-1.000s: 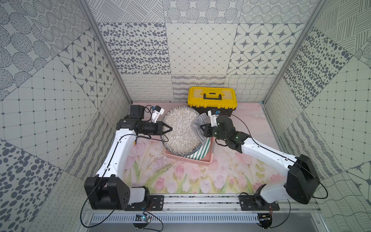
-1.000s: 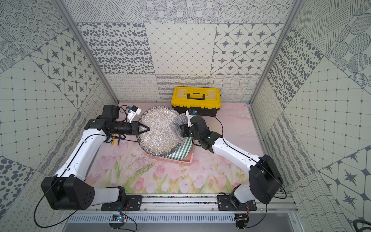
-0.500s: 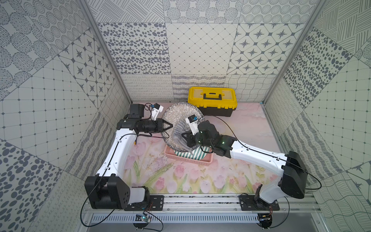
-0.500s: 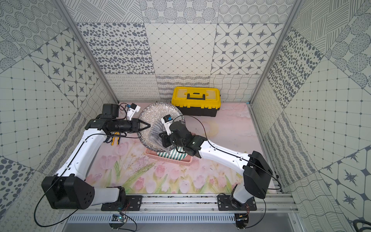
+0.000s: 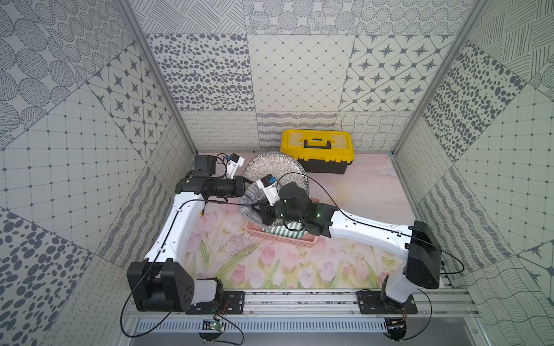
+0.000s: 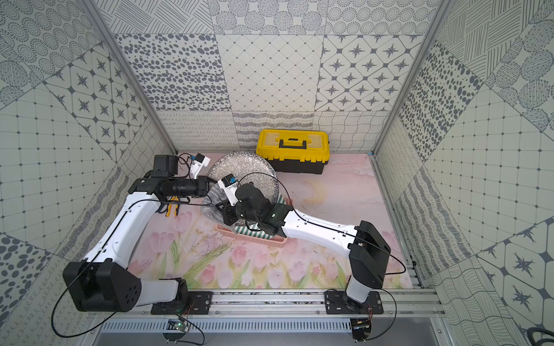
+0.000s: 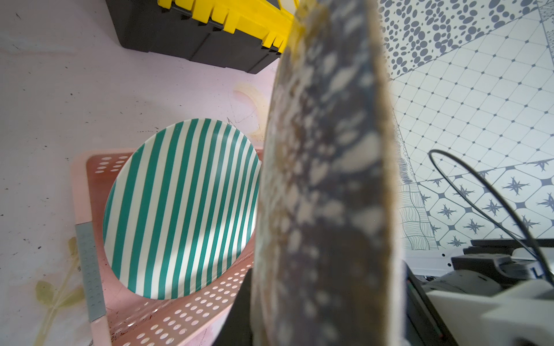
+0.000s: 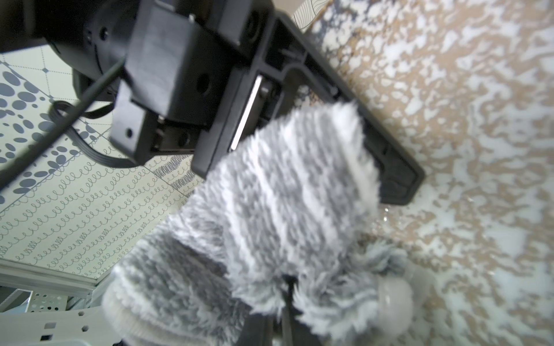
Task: Wipe the wet plate dry
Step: Wipe the plate with towel.
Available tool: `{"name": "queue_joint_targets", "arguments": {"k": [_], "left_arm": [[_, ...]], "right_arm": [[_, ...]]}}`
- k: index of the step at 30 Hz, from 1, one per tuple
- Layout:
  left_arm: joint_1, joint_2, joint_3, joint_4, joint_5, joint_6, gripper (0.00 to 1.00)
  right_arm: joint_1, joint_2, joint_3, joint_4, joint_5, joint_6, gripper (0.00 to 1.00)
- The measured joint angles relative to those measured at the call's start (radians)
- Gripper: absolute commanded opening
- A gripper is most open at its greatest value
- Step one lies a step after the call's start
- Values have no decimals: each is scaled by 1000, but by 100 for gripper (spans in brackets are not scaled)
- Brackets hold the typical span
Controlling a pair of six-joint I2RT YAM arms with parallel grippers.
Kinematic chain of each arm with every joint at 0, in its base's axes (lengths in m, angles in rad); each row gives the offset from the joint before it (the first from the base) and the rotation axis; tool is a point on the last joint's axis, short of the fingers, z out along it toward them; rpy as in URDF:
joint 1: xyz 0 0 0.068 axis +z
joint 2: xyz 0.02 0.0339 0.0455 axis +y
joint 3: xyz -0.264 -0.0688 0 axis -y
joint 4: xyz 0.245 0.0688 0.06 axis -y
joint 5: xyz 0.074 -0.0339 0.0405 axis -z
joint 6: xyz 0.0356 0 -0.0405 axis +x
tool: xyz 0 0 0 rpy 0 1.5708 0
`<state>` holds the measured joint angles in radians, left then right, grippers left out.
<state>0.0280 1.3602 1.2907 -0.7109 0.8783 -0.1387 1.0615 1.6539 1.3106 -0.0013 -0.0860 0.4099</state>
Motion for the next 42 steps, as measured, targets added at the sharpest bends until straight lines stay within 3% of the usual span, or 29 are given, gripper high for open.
{"name": "queue_joint_targets", "arguments": {"k": [10, 16, 23, 30, 42], "left_arm": [[-1, 0, 6, 40, -6, -6, 0], [-1, 0, 8, 43, -47, -6, 0], [-3, -12, 20, -14, -18, 21, 0], [-29, -30, 31, -106, -2, 127, 0], [-215, -35, 36, -284, -108, 362, 0]], "right_arm": [[-126, -199, -293, 31, 36, 82, 0], [-302, -277, -409, 13, 67, 165, 0], [-533, -345, -412, -114, 55, 190, 0], [-695, -338, -259, -251, -37, 175, 0], [-651, -125, 193, -323, -140, 92, 0]]}}
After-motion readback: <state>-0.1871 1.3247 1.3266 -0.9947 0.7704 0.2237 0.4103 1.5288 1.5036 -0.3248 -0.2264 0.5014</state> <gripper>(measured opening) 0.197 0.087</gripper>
